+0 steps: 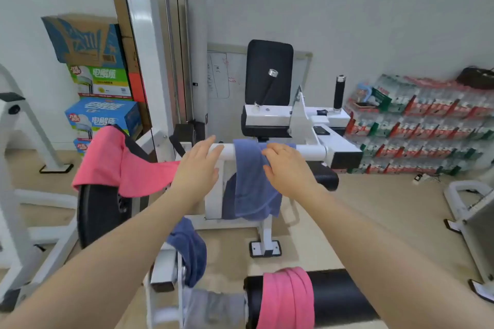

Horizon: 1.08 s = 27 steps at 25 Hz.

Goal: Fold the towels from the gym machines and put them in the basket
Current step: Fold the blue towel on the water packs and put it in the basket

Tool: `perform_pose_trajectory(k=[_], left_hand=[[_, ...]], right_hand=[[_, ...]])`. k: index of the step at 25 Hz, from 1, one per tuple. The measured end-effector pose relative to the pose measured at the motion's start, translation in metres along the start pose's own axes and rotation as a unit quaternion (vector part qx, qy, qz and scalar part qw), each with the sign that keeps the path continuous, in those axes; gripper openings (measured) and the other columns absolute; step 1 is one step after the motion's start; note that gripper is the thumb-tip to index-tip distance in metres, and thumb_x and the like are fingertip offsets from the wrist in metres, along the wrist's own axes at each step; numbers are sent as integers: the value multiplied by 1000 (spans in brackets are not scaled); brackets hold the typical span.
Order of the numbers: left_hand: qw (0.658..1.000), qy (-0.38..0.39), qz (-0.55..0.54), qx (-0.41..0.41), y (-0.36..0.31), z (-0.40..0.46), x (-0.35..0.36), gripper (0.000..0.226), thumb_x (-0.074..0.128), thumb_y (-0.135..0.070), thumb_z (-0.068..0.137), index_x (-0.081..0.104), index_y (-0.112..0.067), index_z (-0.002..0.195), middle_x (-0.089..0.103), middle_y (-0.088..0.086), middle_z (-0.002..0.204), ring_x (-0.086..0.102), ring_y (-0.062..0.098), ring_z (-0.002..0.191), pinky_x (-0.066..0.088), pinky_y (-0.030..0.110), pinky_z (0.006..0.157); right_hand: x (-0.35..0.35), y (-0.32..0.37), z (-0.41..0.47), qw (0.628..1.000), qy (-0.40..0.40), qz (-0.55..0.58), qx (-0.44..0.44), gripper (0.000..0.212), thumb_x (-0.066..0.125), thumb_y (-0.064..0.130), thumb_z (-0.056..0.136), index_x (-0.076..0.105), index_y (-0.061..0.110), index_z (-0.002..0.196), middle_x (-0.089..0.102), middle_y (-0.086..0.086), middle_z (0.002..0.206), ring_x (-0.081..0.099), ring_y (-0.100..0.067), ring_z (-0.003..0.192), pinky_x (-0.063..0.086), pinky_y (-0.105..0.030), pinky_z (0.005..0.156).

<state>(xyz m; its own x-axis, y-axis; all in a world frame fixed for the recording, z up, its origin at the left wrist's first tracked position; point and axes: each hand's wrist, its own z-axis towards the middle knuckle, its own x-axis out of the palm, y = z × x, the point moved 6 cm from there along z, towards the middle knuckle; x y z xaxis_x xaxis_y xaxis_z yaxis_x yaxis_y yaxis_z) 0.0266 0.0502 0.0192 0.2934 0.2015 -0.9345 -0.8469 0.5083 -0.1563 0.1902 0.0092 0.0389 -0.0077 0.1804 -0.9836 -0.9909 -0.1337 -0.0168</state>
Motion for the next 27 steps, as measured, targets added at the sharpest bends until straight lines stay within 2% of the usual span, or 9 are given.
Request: perform_pose_trajectory(k=[4,7,9,13,15,17,20,24,27], left_hand=[[999,5,47,15,5,35,15,52,53,-31,89,38,-16,137,40,5,142,39,25,129,31,37,104],[993,-2,109,53,6,43,26,48,82,-36,61,65,-14,100,66,6,102,63,27,90,50,35,74],[991,-21,126,49,8,46,29,46,89,-29,47,67,-14,85,67,6,86,65,27,74,51,33,59],[994,-17,106,27,3,48,30,40,66,-5,76,57,-10,114,59,13,112,55,34,102,44,40,80],[995,-11,96,8,2,45,29,42,54,-6,84,49,-12,125,51,11,124,47,32,113,38,40,89],[998,-10,63,-27,-4,42,24,40,49,-12,87,47,-13,127,48,9,129,44,30,116,36,39,92],[988,-89,-125,1,-37,44,-4,38,50,-4,84,52,-6,122,48,13,130,46,31,117,38,38,99],[926,-191,-294,138,-128,41,-73,30,43,0,84,60,-6,108,54,0,116,48,2,107,32,5,94],[883,-114,-438,125,-211,29,-89,23,39,-13,91,59,-19,100,58,-18,96,52,-13,87,38,3,81]], right_hand=[[10,0,44,999,-16,11,28,40,45,29,94,40,12,131,45,-7,135,40,-27,125,30,-35,103],[24,-6,62,999,27,-12,35,43,50,28,92,39,13,130,45,-9,130,41,-28,121,36,-35,95],[24,-9,67,999,18,-17,45,37,51,24,92,43,12,126,48,-8,127,43,-27,118,36,-34,92],[23,-10,63,999,17,-10,36,19,42,13,94,49,10,112,57,-9,114,48,-27,105,36,-33,85],[11,-20,51,992,-23,113,56,18,42,14,94,52,9,109,55,-9,111,47,-26,104,38,-33,84],[-11,-34,33,936,-72,330,95,14,46,16,94,52,12,106,54,-4,104,51,-20,99,44,-30,82],[-44,-64,-2,768,-156,606,135,11,47,13,94,49,14,105,58,1,96,58,-15,91,51,-28,81],[-87,-119,-62,564,-231,791,57,13,46,6,93,54,12,100,67,0,87,66,-12,84,54,-24,75],[-106,-166,-124,543,-175,821,11,29,73,27,73,65,14,98,70,-1,88,67,-13,85,54,-24,76]])
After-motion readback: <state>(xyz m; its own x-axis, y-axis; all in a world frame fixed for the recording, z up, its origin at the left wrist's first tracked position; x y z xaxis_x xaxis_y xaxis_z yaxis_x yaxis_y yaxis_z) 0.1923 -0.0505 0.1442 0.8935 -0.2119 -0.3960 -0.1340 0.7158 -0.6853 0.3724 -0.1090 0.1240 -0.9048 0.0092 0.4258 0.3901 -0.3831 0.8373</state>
